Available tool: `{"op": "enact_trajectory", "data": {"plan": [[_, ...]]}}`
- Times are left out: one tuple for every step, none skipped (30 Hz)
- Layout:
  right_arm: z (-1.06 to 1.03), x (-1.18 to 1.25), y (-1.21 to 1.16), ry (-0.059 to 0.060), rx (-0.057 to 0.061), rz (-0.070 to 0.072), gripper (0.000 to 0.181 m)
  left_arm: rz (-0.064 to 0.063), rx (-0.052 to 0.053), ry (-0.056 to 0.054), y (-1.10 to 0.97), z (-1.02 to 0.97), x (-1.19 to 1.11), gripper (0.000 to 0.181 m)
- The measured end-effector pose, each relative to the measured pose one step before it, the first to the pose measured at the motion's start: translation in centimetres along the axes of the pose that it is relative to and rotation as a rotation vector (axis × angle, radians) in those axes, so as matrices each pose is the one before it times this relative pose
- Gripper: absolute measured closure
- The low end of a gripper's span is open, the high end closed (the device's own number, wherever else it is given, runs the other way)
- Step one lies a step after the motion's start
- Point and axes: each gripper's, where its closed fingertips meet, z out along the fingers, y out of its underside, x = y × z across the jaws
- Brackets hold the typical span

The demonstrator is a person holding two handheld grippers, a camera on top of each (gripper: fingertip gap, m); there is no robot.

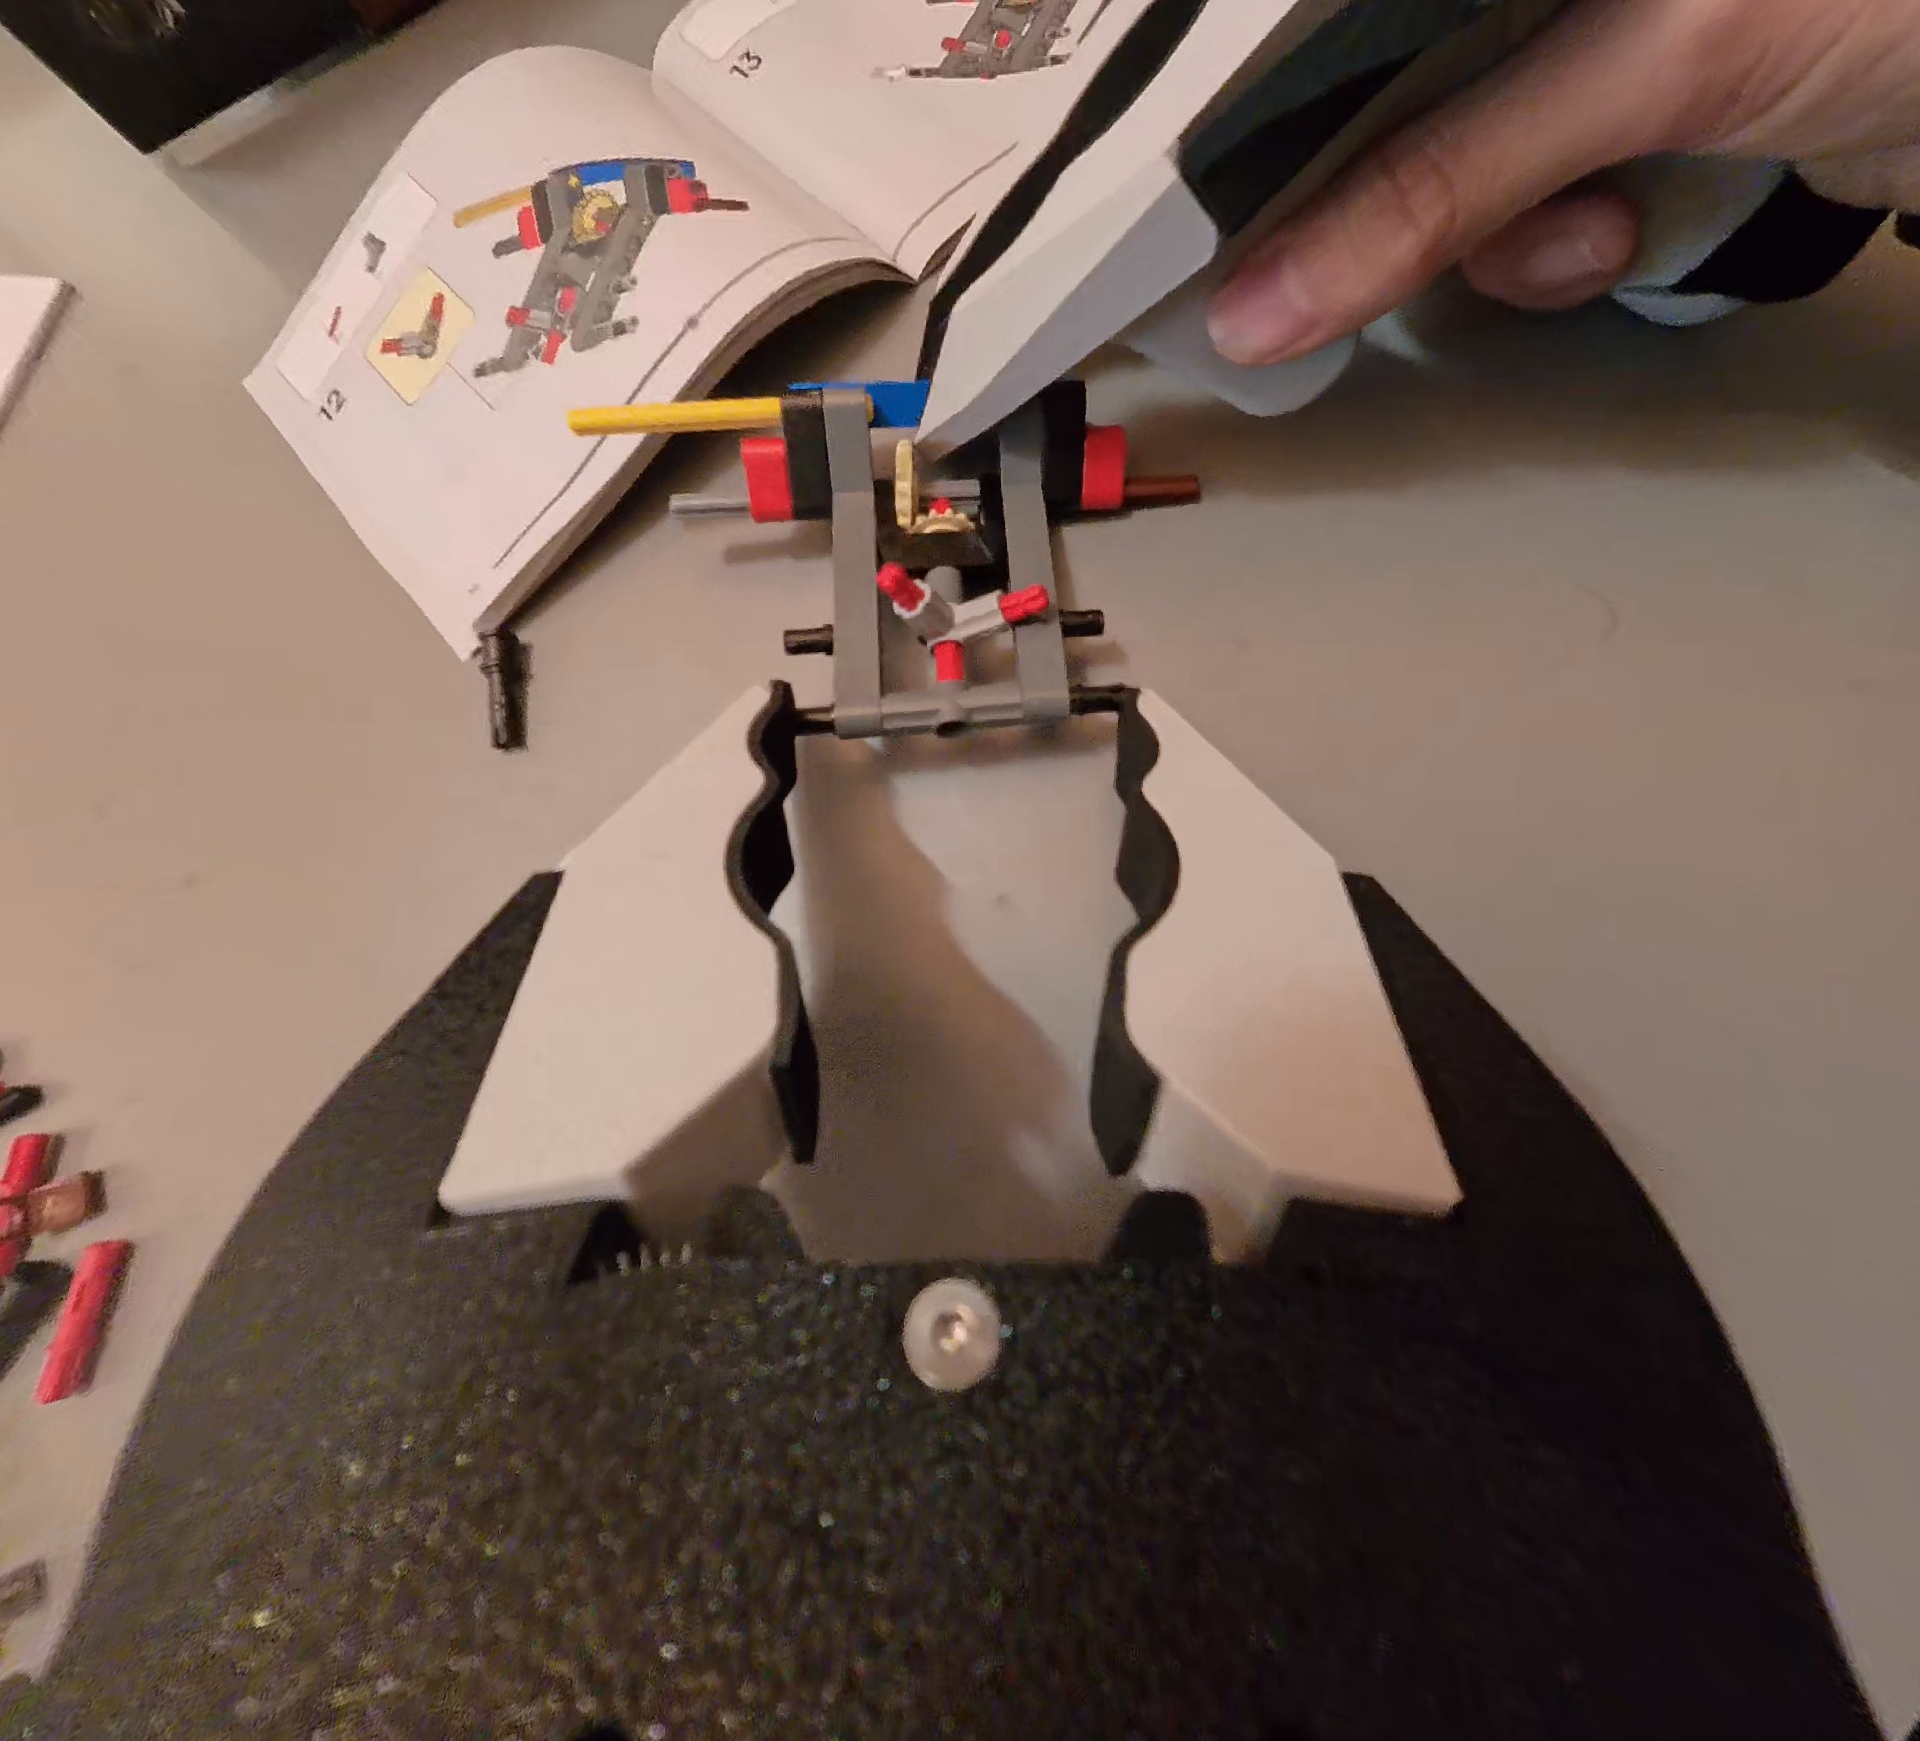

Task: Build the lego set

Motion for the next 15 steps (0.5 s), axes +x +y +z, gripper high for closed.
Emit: {"op": "enact_trajectory", "data": {"plan": [[0.014,-0.022,0.006,-0.0062,-0.0006,0.0092,0.174,0.0049,0.0007,-0.0034,-0.025,-0.003,-0.013,0.121],[-0.003,0.019,0.004,-0.0011,-0.0005,0.0029,0.174,0.0129,0.0022,-0.0107,-0.054,-0.013,0.006,0.121],[0.004,0.013,0.011,0.0004,-0.0007,0.0005,0.173,0.0074,0.0010,-0.0085,-0.046,0.012,-0.004,0.120],[0.010,-0.052,0.017,-0.0027,-0.0014,-0.0015,0.174,-0.0080,-0.0020,0.0014,0.018,0.045,-0.009,0.119],[0.045,-0.086,0.048,-0.0047,-0.0040,-0.0025,0.174,-0.0234,-0.0057,0.0114,0.038,0.078,-0.012,0.118],[0.033,-0.036,0.033,-0.0014,-0.0024,-0.0005,0.174,-0.0294,-0.0079,0.0135,0.065,0.107,-0.030,0.115],[0.003,0.009,-0.003,-0.0022,0.0003,0.0045,0.174,-0.0238,-0.0065,0.0092,0.051,0.101,-0.051,0.113],[-0.005,-0.002,-0.002,-0.0061,0.0005,0.0091,0.174,-0.0091,-0.0025,0.0045,0.009,0.048,-0.017,0.113],[-0.007,-0.003,-0.001,-0.0073,-0.0001,0.0078,0.174,0.0068,0.0020,-0.0016,-0.041,0.008,0.056,0.114],[-0.005,-0.018,-0.004,-0.0061,-0.0002,0.0057,0.174,0.0147,0.0045,-0.0098,-0.068,-0.010,0.023,0.114],[0.002,-0.010,0.007,-0.0034,-0.0002,0.0029,0.174,0.0148,0.0043,-0.0105,-0.104,0.023,0.030,0.115],[0.018,-0.033,0.010,-0.0032,-0.0008,0.0009,0.174,0.0110,0.0031,-0.0061,-0.113,0.045,0.046,0.116],[0.011,-0.001,0.012,-0.0010,-0.0008,0.0014,0.174,0.0063,0.0015,-0.0049,-0.092,0.058,0.018,0.116],[-0.019,0.052,-0.029,0.0006,0.0014,0.0041,0.174,0.0022,0.0003,-0.0027,-0.051,0.048,-0.007,0.116],[-0.007,0.015,-0.002,-0.0019,0.0007,0.0039,0.174,-0.0001,-0.0001,-0.0003,-0.012,0.015,-0.012,0.116]]}}
